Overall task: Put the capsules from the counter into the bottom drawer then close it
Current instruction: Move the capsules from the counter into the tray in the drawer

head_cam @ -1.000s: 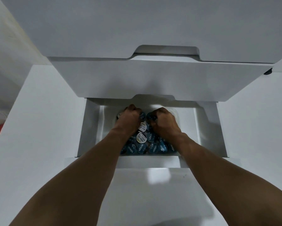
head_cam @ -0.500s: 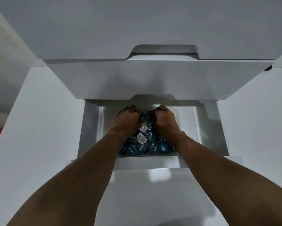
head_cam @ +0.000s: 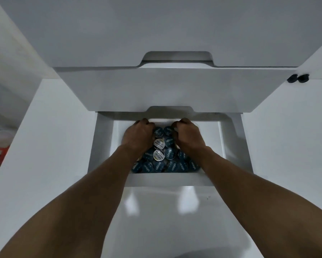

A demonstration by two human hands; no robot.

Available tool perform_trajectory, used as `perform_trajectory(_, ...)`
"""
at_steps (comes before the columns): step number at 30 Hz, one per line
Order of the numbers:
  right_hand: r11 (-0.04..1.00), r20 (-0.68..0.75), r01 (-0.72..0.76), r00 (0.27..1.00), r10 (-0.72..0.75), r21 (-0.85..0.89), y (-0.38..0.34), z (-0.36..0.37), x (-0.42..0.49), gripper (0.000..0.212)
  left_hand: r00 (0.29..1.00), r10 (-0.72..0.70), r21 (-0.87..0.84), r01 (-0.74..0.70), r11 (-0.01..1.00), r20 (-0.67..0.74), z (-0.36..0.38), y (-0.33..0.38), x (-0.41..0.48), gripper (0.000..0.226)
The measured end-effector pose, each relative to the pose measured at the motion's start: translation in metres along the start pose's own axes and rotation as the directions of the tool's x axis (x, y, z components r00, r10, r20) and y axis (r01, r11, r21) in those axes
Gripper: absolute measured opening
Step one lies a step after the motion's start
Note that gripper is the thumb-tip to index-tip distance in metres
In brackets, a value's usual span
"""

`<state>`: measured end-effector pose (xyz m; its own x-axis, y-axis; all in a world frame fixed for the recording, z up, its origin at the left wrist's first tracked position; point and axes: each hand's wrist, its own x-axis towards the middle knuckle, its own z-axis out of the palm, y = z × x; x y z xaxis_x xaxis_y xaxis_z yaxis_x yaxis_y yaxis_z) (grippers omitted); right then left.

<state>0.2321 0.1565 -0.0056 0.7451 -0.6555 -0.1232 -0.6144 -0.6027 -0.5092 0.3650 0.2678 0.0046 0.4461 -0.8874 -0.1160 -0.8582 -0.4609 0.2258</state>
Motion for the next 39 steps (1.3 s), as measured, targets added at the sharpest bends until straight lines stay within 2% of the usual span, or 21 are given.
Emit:
perform_trajectory(5, 0.999, -0.044, 0.043, 0.998, -0.043, -0.015, -0.002, -0.021, -0.018, 0.028, 0.995, -0.093, -0.026, 0.091, 0.995, -0.047, -0.014, 0.013, -0.023, 0.025)
perform_trajectory(13, 0.983, -0.162, 0.088, 0.980, -0.114, -0.162, -0.018, -0.075, -0.067, 0.039, 0.974, 0.003, 0.081, 0.016, 0.997, -0.227, -0.056, 0.053, -0.074, 0.030)
perform_trajectory(17, 0.977, -0.254, 0.086, 0.958, -0.135, -0.195, -0.026, -0.102, -0.108, 0.037, 0.951, 0.055, 0.070, -0.035, 0.997, -0.306, -0.079, 0.078, -0.103, 0.033)
perform_trajectory(26, 0.977, -0.365, -0.028, 0.930, -0.052, -0.211, -0.013, -0.139, -0.227, 0.036, 0.897, 0.203, 0.084, -0.185, 0.979, -0.392, -0.098, 0.148, -0.172, 0.031)
perform_trajectory(34, 0.970, -0.453, -0.137, 0.891, 0.031, -0.202, 0.037, -0.191, -0.295, 0.035, 0.848, 0.327, 0.116, -0.307, 0.945, -0.417, -0.110, 0.234, -0.194, 0.030)
perform_trajectory(39, 0.966, -0.499, -0.165, 0.866, 0.046, -0.198, 0.086, -0.232, -0.313, 0.034, 0.831, 0.349, 0.141, -0.320, 0.937, -0.433, -0.111, 0.301, -0.181, 0.030)
